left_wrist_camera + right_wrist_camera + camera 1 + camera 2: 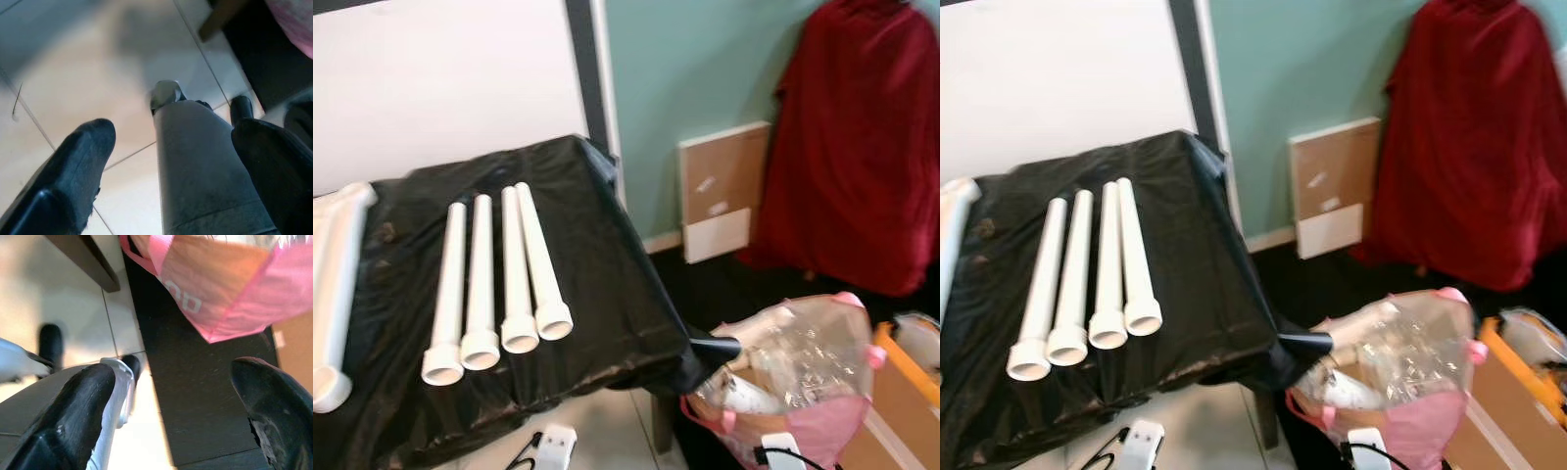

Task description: Building children table

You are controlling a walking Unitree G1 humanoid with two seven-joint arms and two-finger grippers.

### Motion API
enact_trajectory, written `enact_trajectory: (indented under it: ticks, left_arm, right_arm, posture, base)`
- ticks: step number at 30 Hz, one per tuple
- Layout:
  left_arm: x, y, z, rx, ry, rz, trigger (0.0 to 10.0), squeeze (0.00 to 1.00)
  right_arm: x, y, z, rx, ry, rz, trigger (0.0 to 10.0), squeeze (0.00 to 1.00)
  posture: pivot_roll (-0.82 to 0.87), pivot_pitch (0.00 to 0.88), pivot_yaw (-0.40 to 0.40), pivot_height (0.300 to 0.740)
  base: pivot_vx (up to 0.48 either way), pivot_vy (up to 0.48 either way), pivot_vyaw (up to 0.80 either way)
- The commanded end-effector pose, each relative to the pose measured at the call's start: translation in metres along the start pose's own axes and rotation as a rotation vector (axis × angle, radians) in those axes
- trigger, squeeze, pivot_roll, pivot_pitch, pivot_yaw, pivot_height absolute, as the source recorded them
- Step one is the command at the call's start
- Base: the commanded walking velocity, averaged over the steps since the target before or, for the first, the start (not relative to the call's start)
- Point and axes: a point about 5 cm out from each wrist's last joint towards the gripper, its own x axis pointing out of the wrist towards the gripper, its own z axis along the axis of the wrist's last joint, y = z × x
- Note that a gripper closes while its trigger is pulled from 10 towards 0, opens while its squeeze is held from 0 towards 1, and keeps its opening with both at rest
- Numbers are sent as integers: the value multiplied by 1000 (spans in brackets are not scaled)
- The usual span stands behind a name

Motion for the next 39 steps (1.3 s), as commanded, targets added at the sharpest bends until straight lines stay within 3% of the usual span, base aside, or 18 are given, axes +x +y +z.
enact_trajectory:
  ticks: [1,16,39]
  left_arm:
    - [-3,6,-12,-12,40,23,10000,0]
    - [-3,7,-13,-76,52,38,10000,0]
    - [-2,7,-12,-90,60,49,10000,0]
  right_arm:
    - [0,8,-4,24,18,15,10000,0]
    - [0,4,-1,49,10,11,10000,0]
    - [-1,1,-6,8,34,24,10000,0]
  posture:
    - [-96,0,41,740]
    - [-86,22,30,740]
    - [-59,2,8,740]
  base:
    - [0,0,800]
    - [0,0,107]
    - [0,105,0]
